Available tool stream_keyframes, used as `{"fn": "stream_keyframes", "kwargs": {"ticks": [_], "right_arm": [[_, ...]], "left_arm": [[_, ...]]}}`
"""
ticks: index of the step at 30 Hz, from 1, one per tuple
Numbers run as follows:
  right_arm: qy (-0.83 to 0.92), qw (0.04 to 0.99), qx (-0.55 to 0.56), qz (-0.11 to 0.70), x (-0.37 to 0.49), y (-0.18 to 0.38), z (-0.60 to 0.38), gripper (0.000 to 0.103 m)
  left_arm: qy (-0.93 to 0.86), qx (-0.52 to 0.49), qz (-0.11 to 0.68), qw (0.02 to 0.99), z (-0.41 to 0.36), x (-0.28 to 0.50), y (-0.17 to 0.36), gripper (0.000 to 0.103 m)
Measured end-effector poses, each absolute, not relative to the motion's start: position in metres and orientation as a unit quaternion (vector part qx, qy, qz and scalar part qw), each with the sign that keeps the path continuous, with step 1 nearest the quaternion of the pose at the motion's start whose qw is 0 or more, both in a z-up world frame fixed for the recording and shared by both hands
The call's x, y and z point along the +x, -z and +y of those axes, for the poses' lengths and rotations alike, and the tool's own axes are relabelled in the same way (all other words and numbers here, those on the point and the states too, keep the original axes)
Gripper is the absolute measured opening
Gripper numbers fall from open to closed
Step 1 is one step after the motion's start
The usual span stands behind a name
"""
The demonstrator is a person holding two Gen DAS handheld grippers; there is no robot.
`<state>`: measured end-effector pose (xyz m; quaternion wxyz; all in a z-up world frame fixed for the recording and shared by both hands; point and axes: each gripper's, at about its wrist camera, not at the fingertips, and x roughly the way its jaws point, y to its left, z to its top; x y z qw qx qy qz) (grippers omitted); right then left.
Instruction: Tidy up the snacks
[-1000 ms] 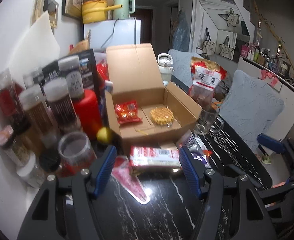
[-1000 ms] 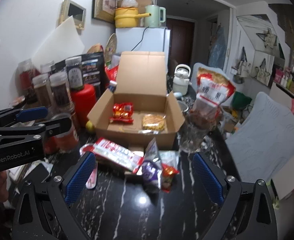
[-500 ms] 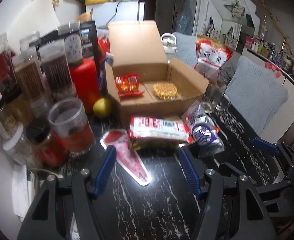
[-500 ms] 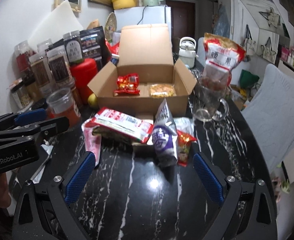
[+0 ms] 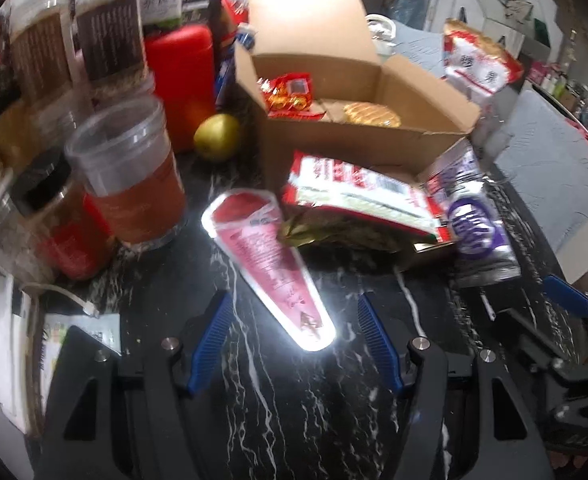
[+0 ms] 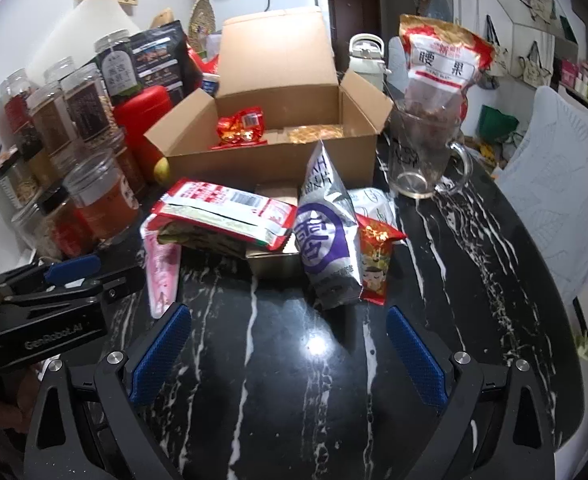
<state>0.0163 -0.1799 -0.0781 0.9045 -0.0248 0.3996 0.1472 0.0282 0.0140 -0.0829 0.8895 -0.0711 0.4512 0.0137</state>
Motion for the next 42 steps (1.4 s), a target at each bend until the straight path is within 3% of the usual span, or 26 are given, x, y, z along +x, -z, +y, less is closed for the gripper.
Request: {"fn": "stream_keyframes", "kwargs": {"ticks": [20, 21, 22, 25, 28, 33, 35, 36, 42], "right_arm": [[-0.123, 0.906, -0.002, 0.406, 0.05, 0.095, -0.198, 0.099], [-0.123, 0.907, 0.0, 0.403, 0.051, 0.094, -0.2, 0.099], [-0.123, 0.908, 0.001, 0.401, 0.052, 0.094, -0.201, 0.099], [-0.12, 0.91, 0.006, 0.397, 0.057, 0.094, -0.205, 0.098], [-0.128, 0.908, 0.014, 0.399, 0.063, 0.095, -0.207, 0.082], [-0.146, 0.902, 0.013, 0.406, 0.07, 0.099, -0.203, 0.059], [-0.147, 0.902, 0.005, 0.406, 0.07, 0.1, -0.201, 0.034], [-0.145, 0.901, 0.003, 0.408, 0.071, 0.101, -0.2, 0.029], [-0.151, 0.904, 0.003, 0.4, 0.058, 0.099, -0.204, 0.021]], "left_arm": [[-0.038, -0.114, 0.483, 0.867, 0.03, 0.081, 0.128, 0.064], [-0.034, -0.114, 0.481, 0.869, 0.029, 0.082, 0.128, 0.062], [-0.035, -0.116, 0.479, 0.87, 0.03, 0.082, 0.127, 0.051], [-0.042, -0.132, 0.471, 0.871, 0.039, 0.08, 0.127, 0.038], [-0.038, -0.137, 0.47, 0.871, 0.044, 0.075, 0.127, 0.031], [-0.025, -0.129, 0.473, 0.871, 0.039, 0.065, 0.127, 0.029], [-0.019, -0.127, 0.473, 0.872, 0.035, 0.062, 0.127, 0.029], [-0.016, -0.133, 0.473, 0.871, 0.036, 0.06, 0.127, 0.029], [-0.022, -0.152, 0.475, 0.867, 0.04, 0.057, 0.128, 0.029]]}}
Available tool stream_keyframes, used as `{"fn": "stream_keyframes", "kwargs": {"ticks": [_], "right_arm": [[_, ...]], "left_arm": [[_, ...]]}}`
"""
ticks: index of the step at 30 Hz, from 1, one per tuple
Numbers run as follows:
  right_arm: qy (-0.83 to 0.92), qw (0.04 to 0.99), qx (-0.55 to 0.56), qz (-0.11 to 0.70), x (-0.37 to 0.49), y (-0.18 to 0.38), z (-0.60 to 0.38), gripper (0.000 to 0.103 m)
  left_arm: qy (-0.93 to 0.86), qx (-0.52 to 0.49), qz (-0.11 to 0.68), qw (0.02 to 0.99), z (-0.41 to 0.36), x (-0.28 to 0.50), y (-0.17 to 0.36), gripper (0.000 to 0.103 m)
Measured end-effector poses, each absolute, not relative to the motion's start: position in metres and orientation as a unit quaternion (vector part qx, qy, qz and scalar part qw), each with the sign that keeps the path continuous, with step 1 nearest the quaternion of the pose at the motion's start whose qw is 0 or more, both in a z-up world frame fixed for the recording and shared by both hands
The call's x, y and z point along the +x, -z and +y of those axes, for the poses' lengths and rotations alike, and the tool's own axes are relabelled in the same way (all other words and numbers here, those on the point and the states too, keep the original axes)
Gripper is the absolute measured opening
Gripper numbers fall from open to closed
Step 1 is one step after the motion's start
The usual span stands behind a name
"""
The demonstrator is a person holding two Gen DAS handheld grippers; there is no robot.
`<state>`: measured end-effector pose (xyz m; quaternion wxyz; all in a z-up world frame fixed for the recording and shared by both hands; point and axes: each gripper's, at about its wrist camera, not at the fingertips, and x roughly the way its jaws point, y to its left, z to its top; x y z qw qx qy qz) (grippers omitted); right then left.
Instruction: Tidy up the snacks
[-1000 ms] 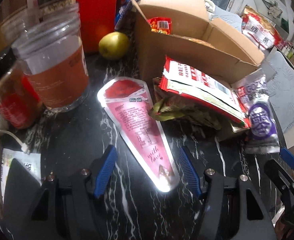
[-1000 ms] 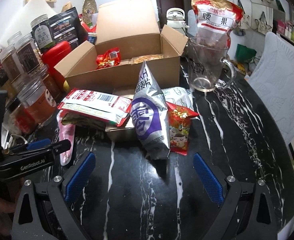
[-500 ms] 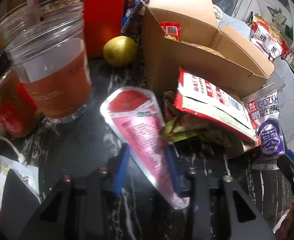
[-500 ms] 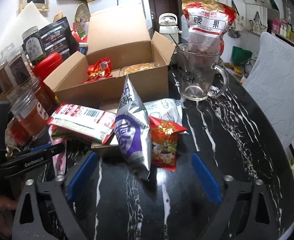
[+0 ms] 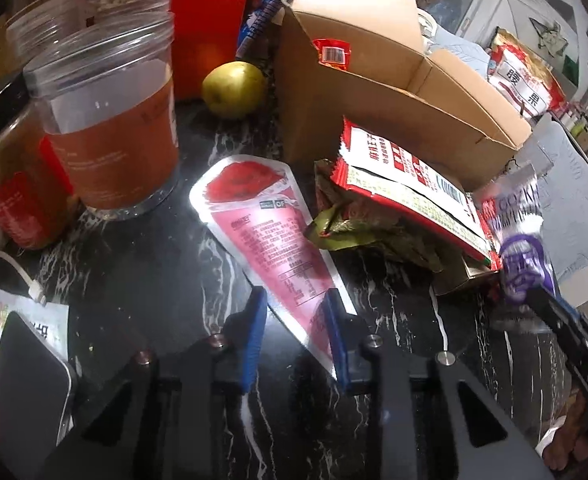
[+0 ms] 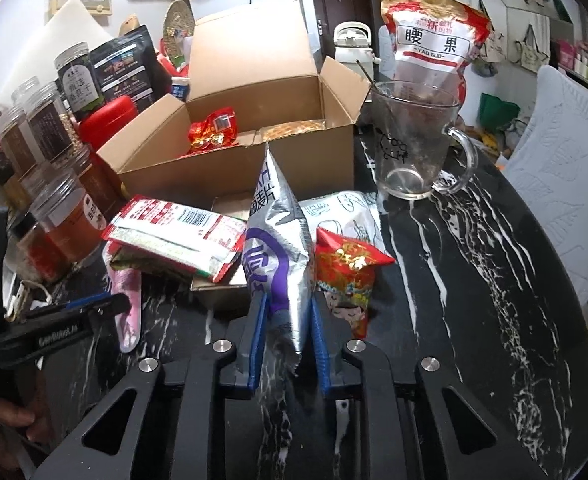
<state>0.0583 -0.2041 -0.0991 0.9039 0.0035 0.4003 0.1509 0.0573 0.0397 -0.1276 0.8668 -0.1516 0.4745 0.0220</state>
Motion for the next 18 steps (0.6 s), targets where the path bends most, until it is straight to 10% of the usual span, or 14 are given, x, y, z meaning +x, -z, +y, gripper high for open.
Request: {"fn": "stream_keyframes", "kwargs": {"ticks": [10, 12, 14, 18], "right_arm": [[-0.156, 0.9, 0.007, 0.407, 0.037, 0.098, -0.208, 0.023], [-0.152, 0.9, 0.005, 0.41, 0.041, 0.099, -0.206, 0.029], [-0.149, 0.897, 0.009, 0.417, 0.047, 0.102, -0.206, 0.059], [-0.161, 0.892, 0.012, 0.421, 0.059, 0.105, -0.201, 0.061]], "left_arm": [[-0.02, -0.148, 0.463, 0.874, 0.041, 0.047, 0.12, 0.029], [-0.016, -0.15, 0.469, 0.87, 0.042, 0.047, 0.122, 0.029], [-0.011, -0.156, 0.474, 0.866, 0.044, 0.049, 0.123, 0.029], [-0.015, -0.148, 0.452, 0.88, 0.047, 0.047, 0.112, 0.029]]}}
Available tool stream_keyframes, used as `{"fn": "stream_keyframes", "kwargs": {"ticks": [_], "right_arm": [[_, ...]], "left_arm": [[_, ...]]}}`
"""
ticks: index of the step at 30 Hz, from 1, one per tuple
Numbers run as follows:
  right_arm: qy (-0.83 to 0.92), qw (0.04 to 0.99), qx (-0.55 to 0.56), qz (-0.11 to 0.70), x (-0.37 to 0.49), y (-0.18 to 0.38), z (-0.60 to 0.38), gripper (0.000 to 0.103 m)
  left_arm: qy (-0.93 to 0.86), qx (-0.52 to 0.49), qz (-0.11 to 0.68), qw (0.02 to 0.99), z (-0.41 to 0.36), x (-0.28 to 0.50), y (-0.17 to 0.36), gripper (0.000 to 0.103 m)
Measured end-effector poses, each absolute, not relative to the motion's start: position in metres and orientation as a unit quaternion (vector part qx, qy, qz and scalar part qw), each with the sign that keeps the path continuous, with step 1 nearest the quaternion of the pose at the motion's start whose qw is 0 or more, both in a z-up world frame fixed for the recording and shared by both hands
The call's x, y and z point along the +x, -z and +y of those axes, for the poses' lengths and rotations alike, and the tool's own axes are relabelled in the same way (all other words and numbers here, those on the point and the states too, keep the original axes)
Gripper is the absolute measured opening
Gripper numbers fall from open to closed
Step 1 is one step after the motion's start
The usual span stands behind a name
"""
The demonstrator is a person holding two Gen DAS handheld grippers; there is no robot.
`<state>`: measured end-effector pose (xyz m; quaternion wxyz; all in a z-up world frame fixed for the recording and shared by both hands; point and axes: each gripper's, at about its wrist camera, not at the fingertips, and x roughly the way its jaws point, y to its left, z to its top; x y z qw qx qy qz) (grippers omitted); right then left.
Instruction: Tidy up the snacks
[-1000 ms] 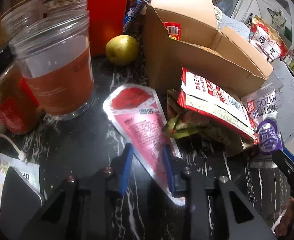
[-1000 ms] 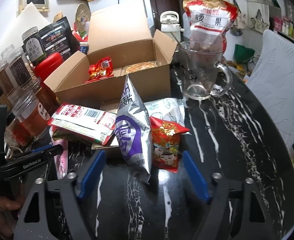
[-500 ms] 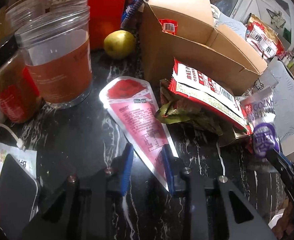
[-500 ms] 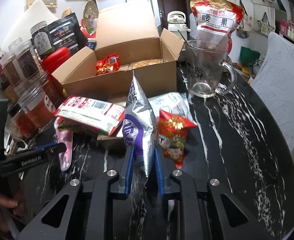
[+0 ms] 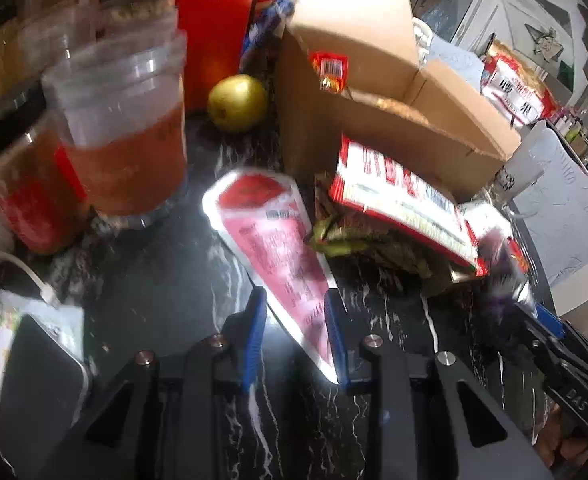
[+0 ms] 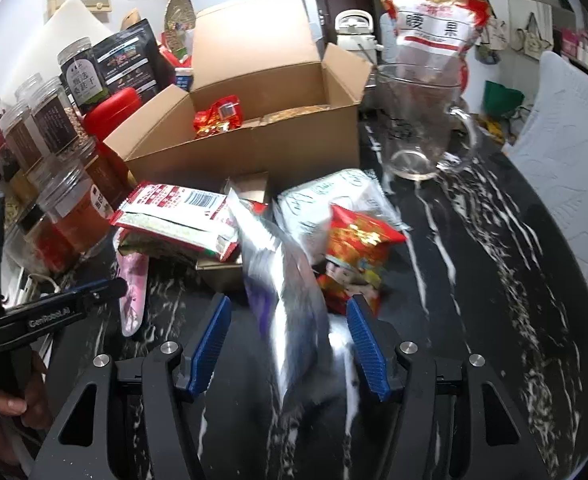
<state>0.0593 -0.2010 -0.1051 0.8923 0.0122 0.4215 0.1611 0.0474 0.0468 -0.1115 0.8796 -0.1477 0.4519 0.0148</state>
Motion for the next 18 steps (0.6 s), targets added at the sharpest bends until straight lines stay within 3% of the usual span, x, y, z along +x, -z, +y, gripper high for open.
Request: {"fn": "stream_keyframes", "kwargs": {"ticks": [1, 2, 3, 6, 18], "right_arm": [[-0.161, 0.892, 0.009, 0.422, 0.061, 0.106, -0.2, 0.06], [-0.161, 0.892, 0.003, 0.422, 0.063, 0.107, -0.198, 0.047], [-0.158, 0.891, -0.004, 0.426, 0.065, 0.109, -0.196, 0.041], [-0.155, 0.891, -0.018, 0.426, 0.065, 0.11, -0.194, 0.03], [-0.184, 0.885, 0.019, 0.428, 0.06, 0.091, -0.21, 0.03]], "left_arm": [[-0.015, -0.139, 0.445, 0.885, 0.046, 0.047, 0.107, 0.029], [-0.015, -0.132, 0.439, 0.889, 0.046, 0.047, 0.102, 0.029], [-0.012, -0.126, 0.433, 0.892, 0.045, 0.048, 0.097, 0.029], [0.007, -0.115, 0.419, 0.9, 0.043, 0.05, 0.082, 0.029], [0.123, 0.01, 0.436, 0.891, 0.011, 0.091, 0.054, 0.029]]}}
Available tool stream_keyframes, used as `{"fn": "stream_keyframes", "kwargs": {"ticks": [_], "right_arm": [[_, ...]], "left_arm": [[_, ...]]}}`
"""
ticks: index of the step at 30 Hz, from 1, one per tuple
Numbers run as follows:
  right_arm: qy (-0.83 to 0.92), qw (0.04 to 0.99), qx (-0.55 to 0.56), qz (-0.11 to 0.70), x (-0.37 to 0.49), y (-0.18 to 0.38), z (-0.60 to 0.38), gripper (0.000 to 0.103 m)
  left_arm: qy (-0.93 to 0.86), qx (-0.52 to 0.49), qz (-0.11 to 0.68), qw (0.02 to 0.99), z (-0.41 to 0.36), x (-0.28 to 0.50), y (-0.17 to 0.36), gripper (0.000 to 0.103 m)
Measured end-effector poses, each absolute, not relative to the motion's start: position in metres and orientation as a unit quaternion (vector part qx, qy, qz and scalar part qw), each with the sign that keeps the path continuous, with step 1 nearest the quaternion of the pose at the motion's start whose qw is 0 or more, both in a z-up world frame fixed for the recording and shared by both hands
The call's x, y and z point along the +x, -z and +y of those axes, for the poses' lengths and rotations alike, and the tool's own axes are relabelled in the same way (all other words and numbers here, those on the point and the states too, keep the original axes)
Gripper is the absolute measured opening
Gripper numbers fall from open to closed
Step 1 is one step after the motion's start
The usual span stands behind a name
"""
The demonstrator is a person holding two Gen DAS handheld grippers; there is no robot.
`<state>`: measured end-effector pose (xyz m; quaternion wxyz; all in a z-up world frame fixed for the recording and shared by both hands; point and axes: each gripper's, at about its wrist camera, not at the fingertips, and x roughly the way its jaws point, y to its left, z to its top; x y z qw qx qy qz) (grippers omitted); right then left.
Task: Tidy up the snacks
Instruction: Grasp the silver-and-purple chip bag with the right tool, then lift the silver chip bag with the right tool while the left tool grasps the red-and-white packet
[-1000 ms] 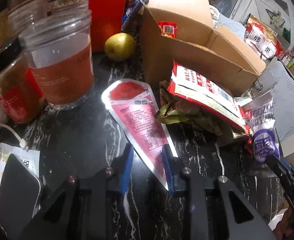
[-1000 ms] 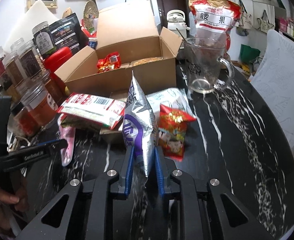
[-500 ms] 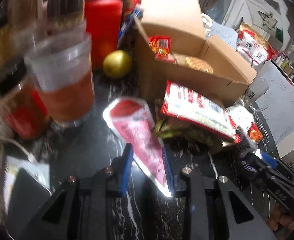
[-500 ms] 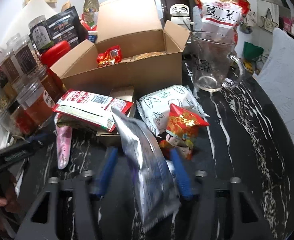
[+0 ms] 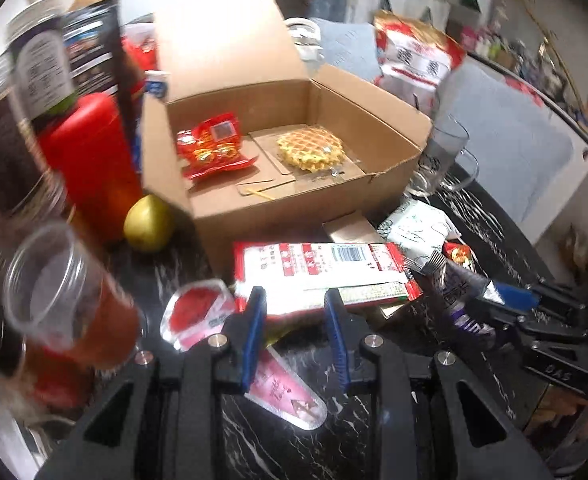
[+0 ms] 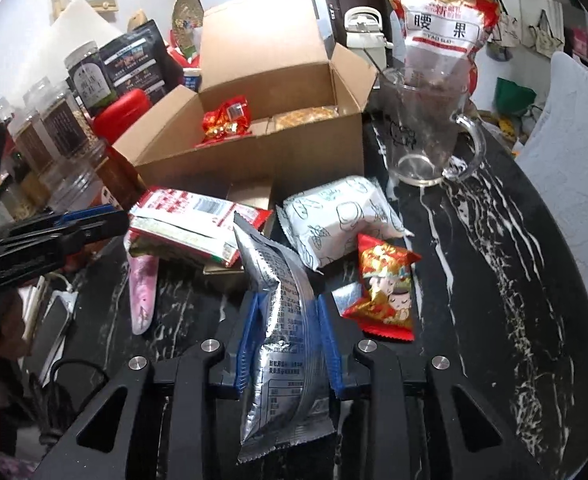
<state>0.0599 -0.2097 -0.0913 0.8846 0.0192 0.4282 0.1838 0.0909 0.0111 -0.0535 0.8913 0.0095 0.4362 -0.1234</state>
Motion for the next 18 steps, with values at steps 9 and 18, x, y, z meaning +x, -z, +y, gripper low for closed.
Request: {"fn": "stream_keyframes", "kwargs": {"ticks": [9, 18], "right_arm": [[-0.19, 0.89, 0.032, 0.413, 0.058, 0.076, -0.216, 0.03], [-0.189, 0.891, 0.033, 0.411, 0.055, 0.072, -0.221, 0.03]], "left_arm": [[0.145, 0.053, 0.432, 0.888, -0.003, 0.104, 0.049, 0.103], [0.228, 0.162, 0.444, 0.851, -0.03, 0.119, 0.062, 0.103]]}}
